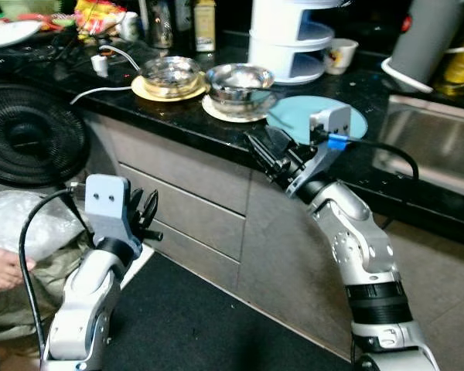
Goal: Kitchen organization
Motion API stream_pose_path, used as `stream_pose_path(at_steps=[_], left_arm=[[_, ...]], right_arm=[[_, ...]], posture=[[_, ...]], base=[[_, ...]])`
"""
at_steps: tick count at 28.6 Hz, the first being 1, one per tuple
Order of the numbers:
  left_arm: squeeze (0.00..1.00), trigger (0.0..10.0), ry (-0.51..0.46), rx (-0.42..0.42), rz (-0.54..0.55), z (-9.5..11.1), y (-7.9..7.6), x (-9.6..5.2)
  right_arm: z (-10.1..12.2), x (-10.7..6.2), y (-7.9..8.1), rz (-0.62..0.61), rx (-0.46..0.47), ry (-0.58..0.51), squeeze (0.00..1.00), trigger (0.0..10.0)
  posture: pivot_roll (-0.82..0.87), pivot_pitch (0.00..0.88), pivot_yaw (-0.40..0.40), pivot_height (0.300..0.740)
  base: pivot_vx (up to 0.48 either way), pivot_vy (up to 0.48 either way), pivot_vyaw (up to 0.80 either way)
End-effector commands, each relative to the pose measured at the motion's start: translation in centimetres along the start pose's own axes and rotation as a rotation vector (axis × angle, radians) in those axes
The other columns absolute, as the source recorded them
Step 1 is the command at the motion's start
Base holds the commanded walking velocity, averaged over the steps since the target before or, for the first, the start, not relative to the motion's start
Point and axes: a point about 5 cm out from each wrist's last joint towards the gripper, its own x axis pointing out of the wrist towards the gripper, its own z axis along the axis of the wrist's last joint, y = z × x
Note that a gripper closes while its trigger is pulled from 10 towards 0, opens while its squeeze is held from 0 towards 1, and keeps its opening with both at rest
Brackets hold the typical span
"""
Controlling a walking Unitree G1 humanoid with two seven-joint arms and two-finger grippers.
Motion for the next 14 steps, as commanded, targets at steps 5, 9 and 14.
stream_pose_path(at_steps=[5,9,14], left_arm=[[0.00,10.0,0.008,-0.010,-0.022,-0.07,0.07,-0.23],[0.00,10.0,-0.004,-0.019,-0.041,0.15,-0.19,-0.22],[0.00,10.0,-0.009,-0.024,-0.043,0.24,-0.22,-0.20]], right_arm=[[-0.09,0.18,0.16,0.000,-0.005,0.000,0.00,10.0],[-0.08,0.20,0.13,-0.003,-0.009,0.002,0.00,10.0],[-0.13,0.14,0.12,-0.004,-0.009,0.004,0.00,10.0]], posture=[[0.06,0.000,0.005,0.740],[0.06,0.000,0.005,0.740],[0.06,0.000,0.006,0.740]], base=[[0.000,0.000,0.00],[0.253,0.000,0.00],[0.274,0.000,0.00]])
